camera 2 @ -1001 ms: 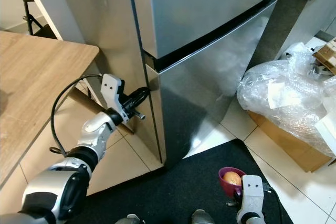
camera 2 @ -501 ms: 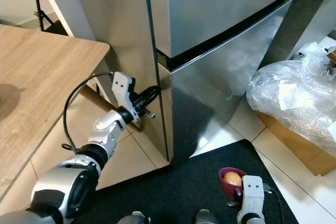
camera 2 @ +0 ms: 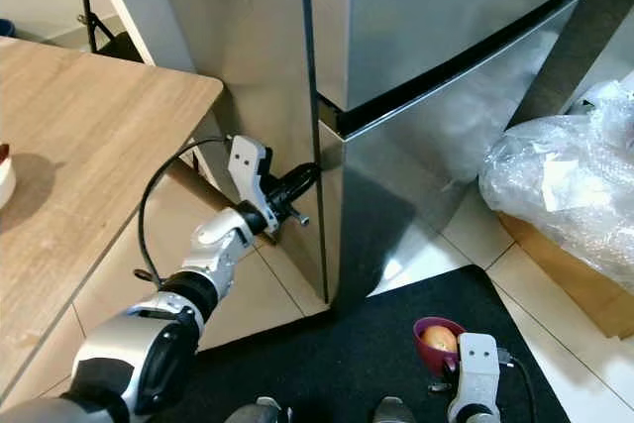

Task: Restocking fridge

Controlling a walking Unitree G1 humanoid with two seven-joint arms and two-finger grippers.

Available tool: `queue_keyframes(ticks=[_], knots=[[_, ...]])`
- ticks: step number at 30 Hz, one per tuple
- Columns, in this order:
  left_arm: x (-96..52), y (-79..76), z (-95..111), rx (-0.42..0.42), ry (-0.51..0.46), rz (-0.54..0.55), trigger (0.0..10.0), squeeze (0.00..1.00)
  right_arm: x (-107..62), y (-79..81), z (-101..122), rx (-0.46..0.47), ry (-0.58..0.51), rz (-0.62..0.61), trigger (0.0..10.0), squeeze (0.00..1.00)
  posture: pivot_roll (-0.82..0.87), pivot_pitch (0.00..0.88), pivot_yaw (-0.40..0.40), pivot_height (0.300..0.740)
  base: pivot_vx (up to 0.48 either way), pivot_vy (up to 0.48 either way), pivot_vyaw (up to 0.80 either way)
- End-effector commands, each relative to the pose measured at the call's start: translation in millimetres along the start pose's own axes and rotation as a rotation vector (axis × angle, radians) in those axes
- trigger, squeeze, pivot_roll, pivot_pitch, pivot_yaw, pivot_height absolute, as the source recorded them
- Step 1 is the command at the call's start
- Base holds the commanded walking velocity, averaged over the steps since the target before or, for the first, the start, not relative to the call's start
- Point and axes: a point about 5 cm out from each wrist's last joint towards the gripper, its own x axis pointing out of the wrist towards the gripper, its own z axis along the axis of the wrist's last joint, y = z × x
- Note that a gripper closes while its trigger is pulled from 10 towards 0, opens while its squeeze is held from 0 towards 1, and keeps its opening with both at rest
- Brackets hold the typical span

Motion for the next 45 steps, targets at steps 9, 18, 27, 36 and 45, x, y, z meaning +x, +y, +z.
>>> queue_keyframes(ticks=[9,18,27,36,45], knots=[[26.8,-49.8,-9.9,0.011,0.043,-0.262,10.0,0.0,-3.9,-2.0,-4.5,0.017,-0.004,-0.019,10.0,0.0,-0.22,0.2,0.048,0.74,0.0,0.0,0.0],[28.4,-62.8,-17.3,-0.003,0.057,-0.313,10.0,0.0,-4.2,-2.1,-5.0,0.018,-0.004,-0.021,10.0,0.0,-0.22,0.199,0.052,0.74,0.0,0.0,0.0],[30.7,-72.3,-20.3,-0.009,0.059,-0.352,10.0,0.0,-4.3,-1.3,-5.4,0.021,-0.003,-0.02,10.0,0.0,-0.22,0.201,0.054,0.74,0.0,0.0,0.0],[30.1,-91.7,-23.7,-0.055,0.028,-0.477,10.0,0.0,-5.3,-0.8,-7.1,0.025,-0.001,-0.023,10.0,0.0,-0.22,0.199,0.062,0.74,0.0,0.0,0.0],[-12.4,-93.0,-40.4,-0.132,0.052,-0.577,10.0,0.0,-7.3,-0.4,-10.6,0.031,0.007,-0.027,10.0,0.0,-0.21,0.2,0.06,0.74,0.0,0.0,0.0]])
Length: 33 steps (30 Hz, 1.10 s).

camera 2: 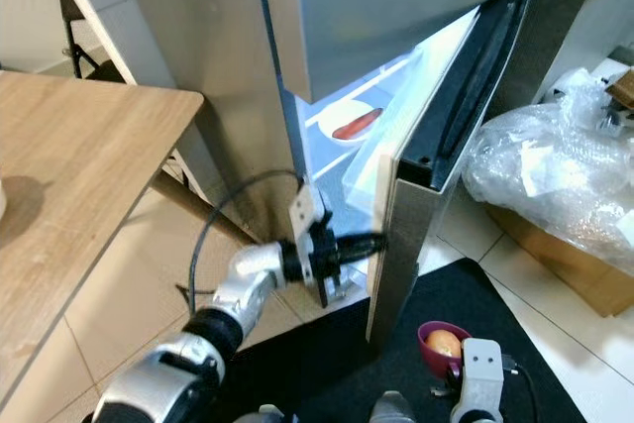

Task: Restocking fridge

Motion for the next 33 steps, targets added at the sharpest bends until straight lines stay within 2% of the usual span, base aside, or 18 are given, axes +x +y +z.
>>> queue_keyframes(ticks=[1,2,5,6,8,9,11,12,13,14,15,16,17,19,20,23,26,33], knots=[[-3.3,-9.2,0.7,-0.027,-0.02,-0.021,10.0,0.0,-3.0,0.9,-4.8,0.016,0.003,-0.008,10.0,0.0,-0.2,0.198,0.056,0.74,0.0,0.0,0.0],[-3.3,-9.2,0.7,-0.027,-0.02,-0.021,10.0,0.0,-3.0,0.9,-4.8,0.016,0.003,-0.008,10.0,0.0,-0.2,0.198,0.056,0.74,0.0,0.0,0.0],[-22.8,-14.0,-1.0,-0.039,-0.023,0.04,10.0,0.0,-3.4,0.8,-5.7,0.015,0.008,-0.007,10.0,0.0,-0.2,0.196,0.053,0.74,0.0,0.0,0.0],[-36.7,-11.1,-3.3,-0.032,-0.041,0.155,10.0,0.0,-3.4,0.7,-6.1,0.014,0.012,-0.006,10.0,0.0,-0.18,0.191,0.045,0.74,0.0,0.0,0.0],[-69.0,5.9,-13.3,0.007,-0.06,0.504,10.0,0.0,-2.9,1.0,-6.7,0.009,0.024,-0.002,10.0,0.0,-0.17,0.186,0.04,0.74,0.0,0.0,0.0],[-69.0,5.9,-13.3,0.007,-0.06,0.504,10.0,0.0,-2.9,1.0,-6.7,0.009,0.024,-0.002,10.0,0.0,-0.17,0.186,0.04,0.74,0.0,0.0,0.0],[-110.1,19.0,-31.7,-0.023,-0.033,0.869,10.0,0.0,-1.8,3.2,-7.4,0.0,0.039,0.003,10.0,0.0,-0.15,0.178,0.024,0.74,0.0,0.0,0.0],[-110.1,19.0,-31.7,-0.023,-0.033,0.869,10.0,0.0,-1.8,3.2,-7.4,0.0,0.039,0.003,10.0,0.0,-0.15,0.178,0.024,0.74,0.0,0.0,0.0],[-140.9,17.4,-49.1,-0.032,0.046,1.077,10.0,0.0,-0.7,5.2,-7.4,-0.011,0.049,0.004,10.0,0.0,-0.14,0.173,0.017,0.74,0.0,0.0,0.0],[-140.9,17.4,-49.1,-0.032,0.046,1.077,10.0,0.0,-0.7,5.2,-7.4,-0.011,0.049,0.004,10.0,0.0,-0.14,0.173,0.017,0.74,0.0,0.0,0.0],[-169.8,6.6,-69.3,-0.069,0.158,1.242,10.0,0.0,0.7,7.9,-7.1,-0.02,0.057,0.01,10.0,0.0,-0.13,0.167,0.013,0.74,0.0,0.0,0.0],[-169.8,6.6,-69.3,-0.069,0.158,1.242,10.0,0.0,0.7,7.9,-7.1,-0.02,0.057,0.01,10.0,0.0,-0.13,0.167,0.013,0.74,0.0,0.0,0.0],[-191.0,-9.1,-89.7,-0.113,0.288,1.323,10.0,0.0,2.2,10.5,-6.2,-0.027,0.062,0.019,10.0,0.0,-0.14,0.164,0.01,0.74,0.0,0.0,0.0],[-209.7,-33.2,-111.6,-0.189,0.428,1.365,10.0,0.0,4.4,13.0,-3.5,-0.027,0.059,0.029,10.0,0.0,-0.14,0.16,0.01,0.74,0.0,0.0,0.0],[-213.0,-45.2,-121.5,-0.263,0.441,1.371,10.0,0.0,6.3,13.0,0.1,-0.021,0.047,0.028,10.0,0.0,-0.15,0.16,0.011,0.74,0.0,0.0,0.0],[-210.6,-50.2,-127.3,-0.32,0.432,1.366,10.0,0.0,7.8,12.8,2.9,-0.018,0.039,0.027,10.0,0.0,-0.15,0.159,0.013,0.74,0.0,0.0,0.0],[-202.9,-54.0,-135.1,-0.329,0.474,1.329,10.0,0.0,10.0,14.5,5.9,-0.016,0.035,0.025,10.0,0.0,-0.17,0.153,0.017,0.74,0.0,0.0,0.0],[-208.2,-62.9,-147.6,-0.362,0.6,1.37,10.0,0.0,10.3,21.4,3.0,-0.01,0.05,0.028,10.0,0.0,-0.18,0.141,0.017,0.74,0.0,0.0,0.0]])
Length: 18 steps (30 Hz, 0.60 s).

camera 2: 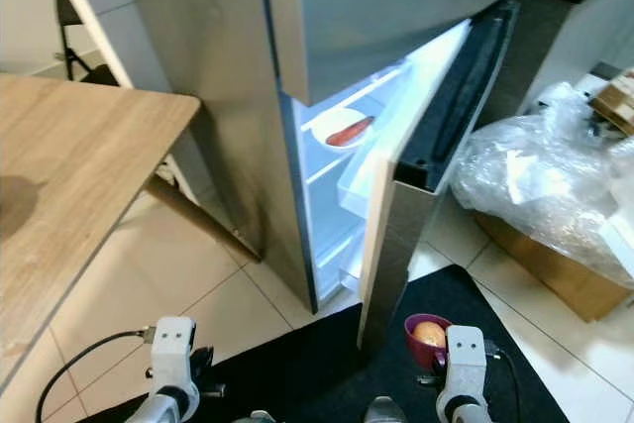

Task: Restocking fridge

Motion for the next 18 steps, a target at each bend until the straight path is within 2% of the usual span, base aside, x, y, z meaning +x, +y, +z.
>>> queue_keyframes(ticks=[1,5,7,12,16,18], knots=[[-4.9,3.9,-14.6,0.017,0.073,0.034,10.0,0.0,-1.6,6.0,-8.6,0.034,0.045,0.01,10.0,0.0,-0.18,0.135,0.019,0.74,0.0,0.0,0.0],[-3.1,3.8,-14.0,0.009,0.09,0.045,10.0,0.0,-2.1,8.1,-16.7,0.08,0.117,-0.008,10.0,0.0,-0.17,0.121,0.022,0.74,0.0,0.0,0.0],[-0.7,1.6,-11.6,0.003,0.093,0.038,10.0,0.0,-1.3,10.7,-13.4,0.036,0.088,0.005,10.0,0.0,-0.17,0.11,0.021,0.74,0.0,0.0,0.0],[2.7,-2.7,-6.2,0.023,0.076,0.015,10.0,0.0,0.2,15.3,-8.9,0.043,0.054,0.05,10.0,0.0,-0.16,0.092,0.024,0.74,0.0,0.0,0.0],[4.4,-5.7,-3.6,0.048,0.067,-0.019,10.0,0.0,4.6,19.6,2.8,0.052,0.011,0.149,10.0,0.0,-0.15,0.088,0.028,0.74,0.0,0.0,0.0],[4.5,-6.5,-3.0,0.059,0.064,-0.034,10.0,0.0,5.6,15.3,5.7,0.029,0.014,0.16,10.0,0.0,-0.16,0.096,0.029,0.74,0.0,0.0,0.0]])
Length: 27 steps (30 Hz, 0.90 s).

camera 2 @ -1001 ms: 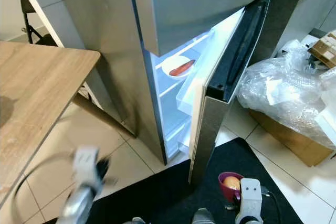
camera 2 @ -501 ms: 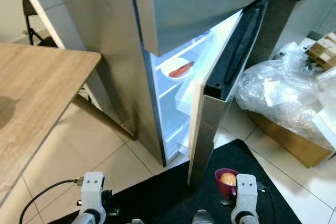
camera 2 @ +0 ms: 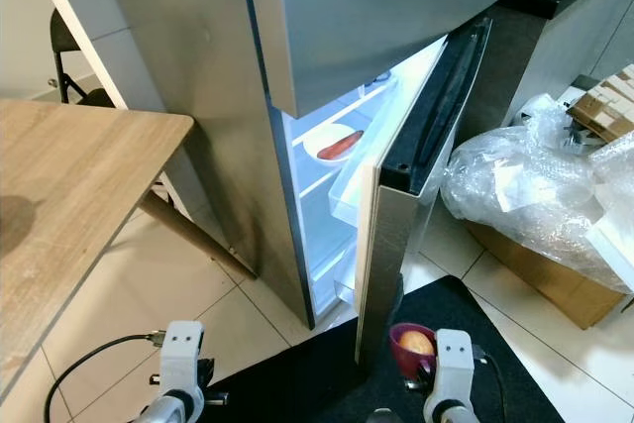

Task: Restocking fridge

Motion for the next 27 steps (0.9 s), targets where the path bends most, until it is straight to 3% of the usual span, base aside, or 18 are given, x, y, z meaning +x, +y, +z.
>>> queue_keyframes(ticks=[1,6,9,19,27], knots=[[-1.2,-0.2,-3.6,0.018,0.013,-0.015,10.0,0.0,-0.6,-3.1,2.3,-0.014,-0.01,0.011,10.0,0.0,-0.16,0.096,0.029,0.74,0.0,0.0,0.0],[-2.0,-1.5,-6.1,0.012,0.017,-0.017,10.0,0.0,-5.5,-17.3,-3.6,-0.039,0.044,-0.048,10.0,0.0,-0.15,0.1,0.026,0.74,0.0,0.0,0.0],[-6.7,2.4,-17.7,-0.004,0.06,0.006,10.0,0.0,-13.6,-22.8,-21.0,-0.031,0.12,-0.105,10.0,0.0,-0.15,0.107,0.033,0.74,0.0,0.0,0.0],[-9.6,4.4,-24.7,0.016,0.097,-0.009,10.0,0.0,-20.5,-19.4,-38.9,-0.01,0.185,-0.133,10.0,0.0,-0.16,0.109,0.047,0.74,0.0,0.0,0.0],[-8.7,2.4,-23.8,0.022,0.097,-0.019,10.0,0.0,-18.8,-18.9,-37.5,-0.009,0.188,-0.154,10.0,0.0,-0.16,0.107,0.051,0.74,0.0,0.0,-0.8]])
